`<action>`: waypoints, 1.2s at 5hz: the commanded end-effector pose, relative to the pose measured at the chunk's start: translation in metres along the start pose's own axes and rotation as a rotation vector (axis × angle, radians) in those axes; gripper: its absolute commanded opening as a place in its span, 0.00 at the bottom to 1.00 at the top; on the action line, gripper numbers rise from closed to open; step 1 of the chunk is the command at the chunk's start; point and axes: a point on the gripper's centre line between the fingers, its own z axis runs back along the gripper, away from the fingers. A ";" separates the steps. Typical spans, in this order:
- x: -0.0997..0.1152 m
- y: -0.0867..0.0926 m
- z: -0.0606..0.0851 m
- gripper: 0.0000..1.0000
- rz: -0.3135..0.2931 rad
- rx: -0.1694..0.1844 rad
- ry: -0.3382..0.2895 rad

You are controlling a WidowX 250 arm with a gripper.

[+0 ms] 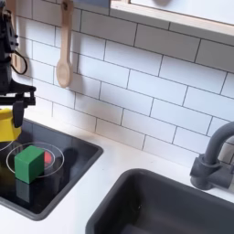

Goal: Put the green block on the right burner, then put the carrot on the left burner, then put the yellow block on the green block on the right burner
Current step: 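Put the yellow block on the green block on the right burner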

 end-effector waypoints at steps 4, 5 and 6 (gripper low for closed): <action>-0.006 0.001 -0.006 0.00 -0.073 -0.018 0.030; -0.007 0.004 -0.016 0.00 -0.105 0.011 -0.017; -0.012 0.008 -0.027 0.00 -0.110 0.025 -0.011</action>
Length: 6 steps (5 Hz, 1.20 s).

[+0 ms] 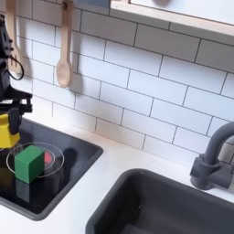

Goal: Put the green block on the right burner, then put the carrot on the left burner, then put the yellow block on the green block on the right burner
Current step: 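Put the yellow block on the green block on the right burner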

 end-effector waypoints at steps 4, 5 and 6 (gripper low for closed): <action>0.002 0.002 -0.015 1.00 -0.035 0.055 -0.050; 0.001 -0.007 -0.024 1.00 -0.048 0.006 -0.053; 0.000 -0.008 -0.019 1.00 -0.062 0.021 -0.063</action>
